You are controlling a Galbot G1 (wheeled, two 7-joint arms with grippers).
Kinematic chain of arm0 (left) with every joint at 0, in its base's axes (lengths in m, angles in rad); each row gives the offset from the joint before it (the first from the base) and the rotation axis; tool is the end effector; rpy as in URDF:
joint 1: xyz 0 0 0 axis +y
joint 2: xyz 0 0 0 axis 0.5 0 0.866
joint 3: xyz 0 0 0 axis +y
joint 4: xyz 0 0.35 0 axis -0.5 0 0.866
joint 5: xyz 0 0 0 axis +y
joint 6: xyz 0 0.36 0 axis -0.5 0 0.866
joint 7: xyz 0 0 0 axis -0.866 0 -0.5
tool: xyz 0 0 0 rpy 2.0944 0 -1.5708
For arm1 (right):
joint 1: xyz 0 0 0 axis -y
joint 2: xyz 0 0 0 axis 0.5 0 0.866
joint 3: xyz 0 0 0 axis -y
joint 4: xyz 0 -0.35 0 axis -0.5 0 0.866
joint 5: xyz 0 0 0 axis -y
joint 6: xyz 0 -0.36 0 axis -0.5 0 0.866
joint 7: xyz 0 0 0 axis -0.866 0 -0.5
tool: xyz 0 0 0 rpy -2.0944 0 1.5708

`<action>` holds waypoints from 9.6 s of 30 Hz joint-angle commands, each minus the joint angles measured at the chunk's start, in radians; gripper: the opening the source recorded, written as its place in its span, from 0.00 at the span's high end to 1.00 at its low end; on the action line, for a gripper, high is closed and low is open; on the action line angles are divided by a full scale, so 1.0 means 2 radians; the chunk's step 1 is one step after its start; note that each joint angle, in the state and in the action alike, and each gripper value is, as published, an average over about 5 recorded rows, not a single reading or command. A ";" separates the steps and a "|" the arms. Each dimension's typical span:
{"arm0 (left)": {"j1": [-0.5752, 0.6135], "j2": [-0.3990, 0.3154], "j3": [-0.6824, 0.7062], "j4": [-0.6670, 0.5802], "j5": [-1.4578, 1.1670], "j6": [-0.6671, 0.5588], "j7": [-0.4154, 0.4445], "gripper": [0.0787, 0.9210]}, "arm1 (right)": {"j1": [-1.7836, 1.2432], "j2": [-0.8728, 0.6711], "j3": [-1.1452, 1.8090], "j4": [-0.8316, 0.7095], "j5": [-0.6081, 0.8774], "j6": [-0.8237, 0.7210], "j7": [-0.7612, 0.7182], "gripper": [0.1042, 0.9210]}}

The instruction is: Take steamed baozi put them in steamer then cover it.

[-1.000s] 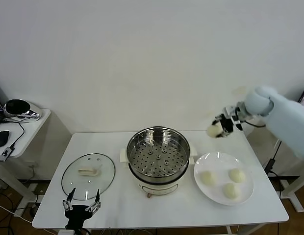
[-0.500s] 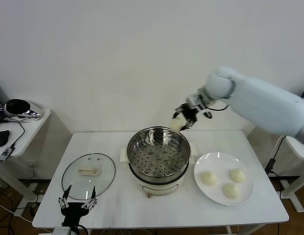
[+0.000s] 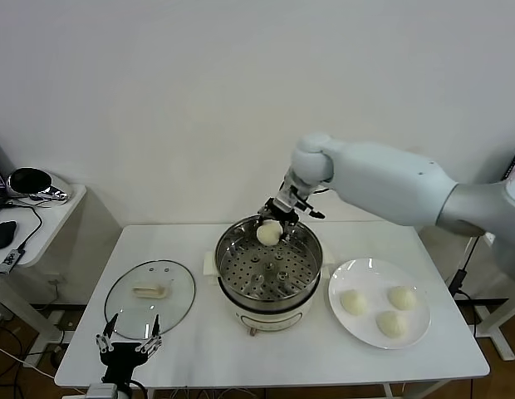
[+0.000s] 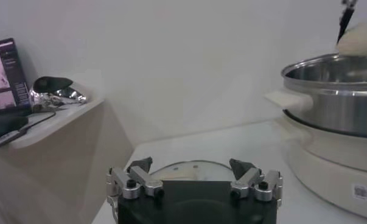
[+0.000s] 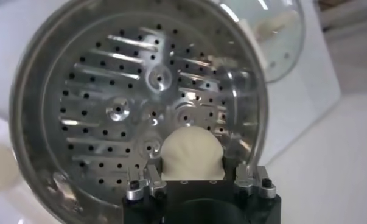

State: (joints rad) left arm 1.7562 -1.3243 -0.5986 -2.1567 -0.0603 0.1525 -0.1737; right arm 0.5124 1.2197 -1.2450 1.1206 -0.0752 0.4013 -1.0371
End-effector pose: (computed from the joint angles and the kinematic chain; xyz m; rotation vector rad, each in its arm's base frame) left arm 0.1353 0.0586 -0.3017 0.1457 -2.8719 -0.3052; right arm 0.5843 0.1242 -0.0702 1.9832 -0.7083 2.2497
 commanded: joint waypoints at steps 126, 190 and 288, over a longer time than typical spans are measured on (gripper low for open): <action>0.014 0.008 -0.025 -0.026 -0.007 0.007 0.007 0.12 | -0.242 -0.292 0.157 0.153 0.019 -0.386 0.023 0.45; -0.012 0.014 -0.035 -0.013 -0.027 0.008 0.013 0.12 | -0.039 0.089 -0.015 0.023 0.298 -0.552 0.108 0.42; 0.011 0.009 -0.042 -0.014 -0.011 0.008 0.015 0.12 | -0.353 -0.351 0.239 0.161 -0.049 -0.336 -0.013 0.15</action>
State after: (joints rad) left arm 1.7784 -1.3063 -0.6831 -2.1855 -0.0834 0.1691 -0.1441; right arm -0.1730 0.4980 -0.7807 1.4687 -0.1653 -0.2708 -1.0699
